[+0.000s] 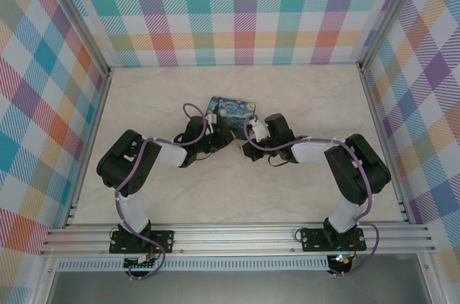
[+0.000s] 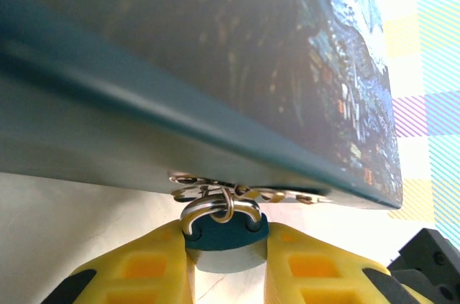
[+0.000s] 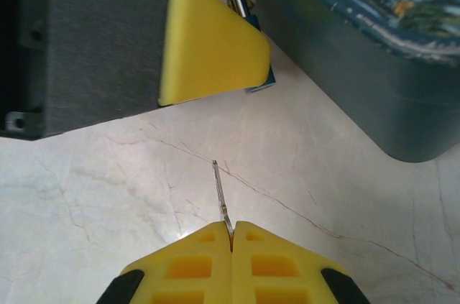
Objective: Unlock the padlock with the key
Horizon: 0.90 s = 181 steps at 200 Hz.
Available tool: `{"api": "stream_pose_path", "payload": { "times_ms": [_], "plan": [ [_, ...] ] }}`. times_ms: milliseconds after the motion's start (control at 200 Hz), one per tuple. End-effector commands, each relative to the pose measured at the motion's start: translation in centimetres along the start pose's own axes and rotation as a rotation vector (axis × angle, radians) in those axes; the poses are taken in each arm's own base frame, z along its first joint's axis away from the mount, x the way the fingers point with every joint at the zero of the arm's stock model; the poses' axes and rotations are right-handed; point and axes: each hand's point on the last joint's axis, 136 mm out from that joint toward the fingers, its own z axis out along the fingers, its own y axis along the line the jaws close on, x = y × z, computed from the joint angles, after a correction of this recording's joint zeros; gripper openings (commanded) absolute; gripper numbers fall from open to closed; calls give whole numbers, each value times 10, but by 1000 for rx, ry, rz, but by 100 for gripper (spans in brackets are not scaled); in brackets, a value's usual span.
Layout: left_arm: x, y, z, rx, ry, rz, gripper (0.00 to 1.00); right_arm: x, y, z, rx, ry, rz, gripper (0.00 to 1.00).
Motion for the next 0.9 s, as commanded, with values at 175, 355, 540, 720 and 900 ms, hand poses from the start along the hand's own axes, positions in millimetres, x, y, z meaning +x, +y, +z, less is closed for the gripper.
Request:
{"api": "stream_pose_path", "payload": {
  "times_ms": [175, 355, 540, 720, 900],
  "plan": [
    [-6, -37, -6, 76, -18, 11, 24, -5, -7, 7, 54, -7, -64, 4],
    [-4, -39, -5, 75, -21, 7, 23, -8, -11, 13, 86, -5, -67, 3],
    [-3, -43, -5, 81, -21, 6, 23, -11, -13, 14, 103, -22, -64, 3],
    [0, -42, -4, 79, -16, 2, 22, -13, -14, 11, 115, -40, -67, 3],
    [1, -42, -3, 77, -14, 3, 22, -17, -13, 9, 118, -55, -67, 3]
  ]
}}
